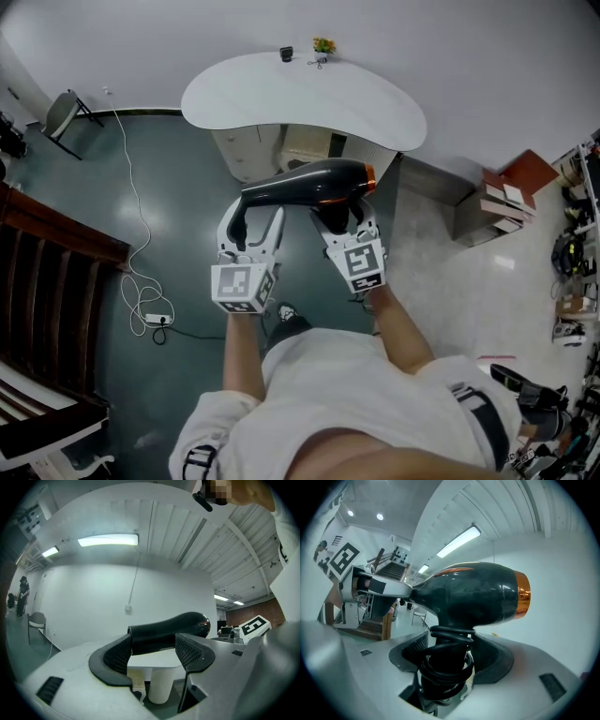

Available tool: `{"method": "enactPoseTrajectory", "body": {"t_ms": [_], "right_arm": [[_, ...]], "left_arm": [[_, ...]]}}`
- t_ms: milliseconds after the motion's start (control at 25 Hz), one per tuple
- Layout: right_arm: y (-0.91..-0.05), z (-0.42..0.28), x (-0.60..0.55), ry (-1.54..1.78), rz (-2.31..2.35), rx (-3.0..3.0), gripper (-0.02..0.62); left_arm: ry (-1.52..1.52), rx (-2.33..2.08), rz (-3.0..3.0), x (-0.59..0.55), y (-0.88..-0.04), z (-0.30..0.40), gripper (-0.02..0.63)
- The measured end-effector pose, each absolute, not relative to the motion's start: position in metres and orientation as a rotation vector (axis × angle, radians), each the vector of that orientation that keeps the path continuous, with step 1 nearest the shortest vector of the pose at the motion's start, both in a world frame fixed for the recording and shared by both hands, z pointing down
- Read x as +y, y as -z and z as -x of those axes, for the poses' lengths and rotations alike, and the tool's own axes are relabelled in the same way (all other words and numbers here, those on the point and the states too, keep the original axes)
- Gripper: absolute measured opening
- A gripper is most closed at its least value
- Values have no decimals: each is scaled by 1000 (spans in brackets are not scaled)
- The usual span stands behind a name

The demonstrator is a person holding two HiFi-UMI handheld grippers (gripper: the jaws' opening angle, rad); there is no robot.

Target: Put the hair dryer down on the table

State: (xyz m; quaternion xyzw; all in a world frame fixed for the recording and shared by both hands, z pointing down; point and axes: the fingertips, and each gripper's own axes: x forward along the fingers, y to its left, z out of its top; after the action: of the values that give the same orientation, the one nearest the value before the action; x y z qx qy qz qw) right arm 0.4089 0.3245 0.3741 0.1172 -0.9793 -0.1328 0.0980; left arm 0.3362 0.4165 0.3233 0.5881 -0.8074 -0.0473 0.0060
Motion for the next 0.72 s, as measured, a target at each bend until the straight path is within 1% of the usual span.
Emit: {"method": "enactPoseTrajectory", "body": {"t_ms": [320,720], "right_arm": [[-377,-367,330,385,-390,-2883,281],[-395,-334,325,368,-371,-2846,281]], "left_arm": [[140,-2482,-1883,418,-326,-290,307],[141,-2445,-1852,412,-345,-255,307]]}}
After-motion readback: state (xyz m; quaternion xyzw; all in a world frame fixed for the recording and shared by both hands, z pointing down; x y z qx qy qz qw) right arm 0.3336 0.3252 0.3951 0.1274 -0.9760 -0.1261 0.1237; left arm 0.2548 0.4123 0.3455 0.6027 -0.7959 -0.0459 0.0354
